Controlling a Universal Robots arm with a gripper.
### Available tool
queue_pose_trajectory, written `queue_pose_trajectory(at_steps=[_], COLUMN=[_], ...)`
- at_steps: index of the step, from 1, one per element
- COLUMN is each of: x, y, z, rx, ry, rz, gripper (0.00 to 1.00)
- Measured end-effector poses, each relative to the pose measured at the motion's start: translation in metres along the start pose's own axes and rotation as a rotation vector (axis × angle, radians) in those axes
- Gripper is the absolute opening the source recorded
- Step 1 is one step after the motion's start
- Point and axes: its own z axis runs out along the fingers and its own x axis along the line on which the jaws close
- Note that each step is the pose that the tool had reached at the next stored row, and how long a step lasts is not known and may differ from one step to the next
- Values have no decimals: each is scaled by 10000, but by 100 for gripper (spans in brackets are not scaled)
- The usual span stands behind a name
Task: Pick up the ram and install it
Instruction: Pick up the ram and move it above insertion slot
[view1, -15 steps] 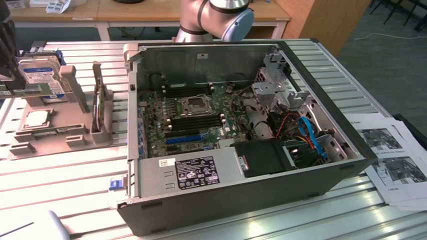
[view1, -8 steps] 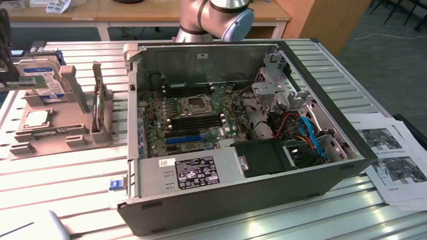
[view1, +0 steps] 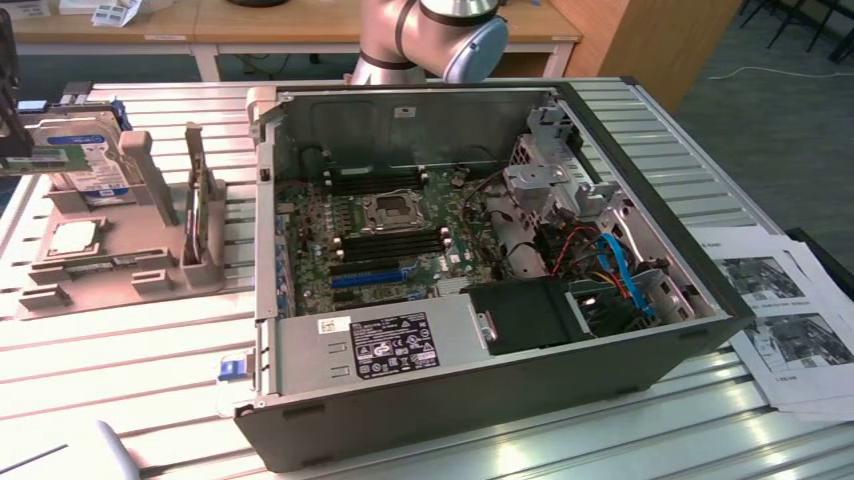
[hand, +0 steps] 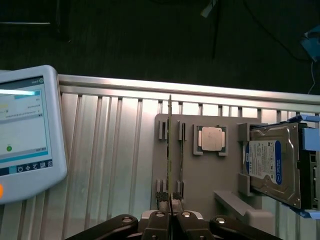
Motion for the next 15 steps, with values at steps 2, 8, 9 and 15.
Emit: queue_pose_trajectory(at_steps=[2,8,9,15], x=[-1,-1,-2,-2], y=[2,14,14,1], z=[-1,-11,-11,-13], rx=[44,183,186,186], ry=[2,10,9,11], rz=[0,-2,-2,0], gripper=[12,12,12,12])
